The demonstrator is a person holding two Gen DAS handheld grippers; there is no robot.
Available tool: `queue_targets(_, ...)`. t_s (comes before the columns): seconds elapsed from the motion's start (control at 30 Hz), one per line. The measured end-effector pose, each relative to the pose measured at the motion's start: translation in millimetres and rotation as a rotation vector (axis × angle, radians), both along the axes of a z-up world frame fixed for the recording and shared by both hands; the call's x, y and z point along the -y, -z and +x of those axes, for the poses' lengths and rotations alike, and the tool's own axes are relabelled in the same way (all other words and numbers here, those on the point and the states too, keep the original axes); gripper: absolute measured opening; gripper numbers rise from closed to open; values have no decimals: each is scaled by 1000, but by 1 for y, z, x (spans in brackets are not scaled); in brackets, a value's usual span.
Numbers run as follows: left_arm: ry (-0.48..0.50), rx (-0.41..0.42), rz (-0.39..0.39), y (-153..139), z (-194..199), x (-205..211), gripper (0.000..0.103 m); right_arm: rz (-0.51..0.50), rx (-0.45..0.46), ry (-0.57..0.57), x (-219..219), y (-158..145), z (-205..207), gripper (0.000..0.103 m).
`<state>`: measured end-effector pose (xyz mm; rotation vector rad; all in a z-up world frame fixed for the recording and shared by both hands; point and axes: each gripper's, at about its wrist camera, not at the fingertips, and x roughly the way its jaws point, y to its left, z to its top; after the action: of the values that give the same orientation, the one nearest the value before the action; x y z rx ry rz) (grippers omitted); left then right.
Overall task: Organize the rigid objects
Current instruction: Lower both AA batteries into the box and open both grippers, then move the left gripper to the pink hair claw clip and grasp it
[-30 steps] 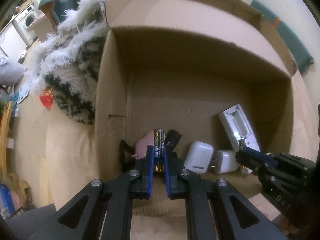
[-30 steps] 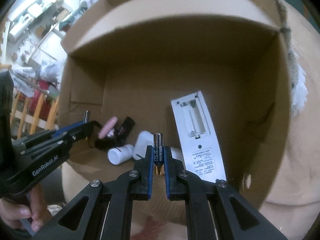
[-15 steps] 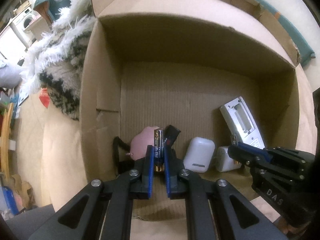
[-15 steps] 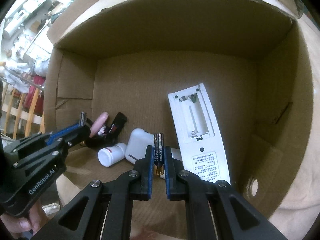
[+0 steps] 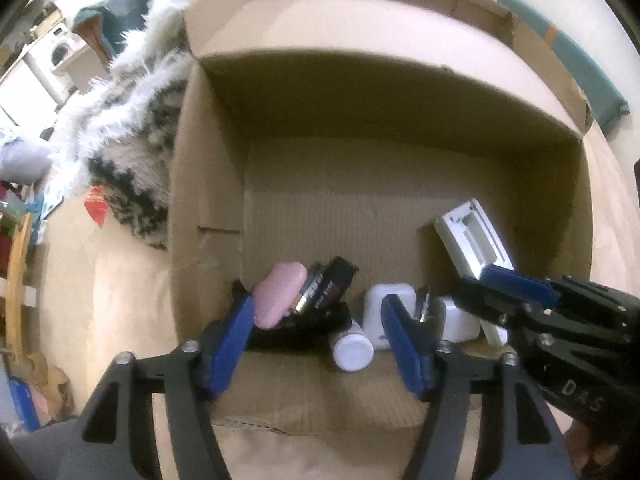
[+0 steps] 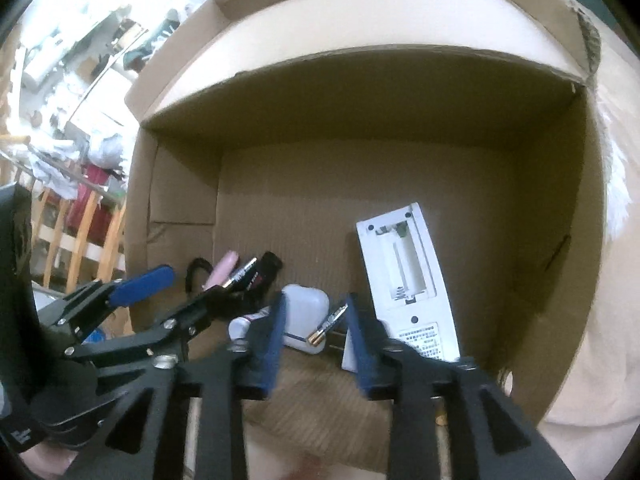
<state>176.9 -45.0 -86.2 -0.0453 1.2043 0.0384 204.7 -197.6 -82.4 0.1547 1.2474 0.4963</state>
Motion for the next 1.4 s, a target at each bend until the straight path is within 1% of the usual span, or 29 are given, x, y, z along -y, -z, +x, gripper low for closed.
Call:
queue_targets(0.03,-8,2,10,-1,1,-2,63,-7,1,9,1,0,1,52)
queue_targets(0.07,-12,0,7,-1,2,-3,63,-13,3,17,3,0,1,59)
queue_targets(0.17,-26,-13,-32,-1,3,-12,63,-4,7,34,6,-1,2,67)
queue_targets(0.4,-9,4,-12,-6,-2,-12,63,-9,26,32,3,-4,0,67)
queue_targets(0.57,0,24,-16,-20,-11,-5,63,-2,34,45,5,-7,-4,67)
queue_targets(0.63,28,25,-13,-28,-16,-4,63,-10,22,70,7,-8,-5,67)
queue_targets(0.7,40,34,-9,-37,-22,-5,63,-10,21,77,9,-14,-10,67)
queue_targets(0.73,37,46,-2,-44,-27,-5,64,-19,26,80,11,-18,-13,67)
queue_targets(0.8,24,46,9,-48,-36,-8,64,-25,37,84,16,-27,-23,67)
queue_targets(0.93,20,24,-30,-53,-61,-9,64,-19,28,110,28,-38,-44,67)
queue_targets(1.0,15,13,-43,-50,-77,-8,64,-20,18,124,33,-41,-55,67)
queue_targets(1.07,11,-20,-76,-39,-97,-6,65,-19,9,136,38,-42,-68,67)
queue_targets(1.17,30,-103,-115,-13,-122,7,66,-26,10,143,45,-44,-84,67)
queue_targets(1.27,59,-201,-99,18,-137,27,66,-25,0,151,50,-38,-96,67)
queue_targets(1.33,80,-236,-92,31,-142,41,66,-24,-10,159,53,-31,-103,67)
queue_targets(1.4,101,-248,-66,40,-145,52,66,-24,-25,172,59,-21,-109,67)
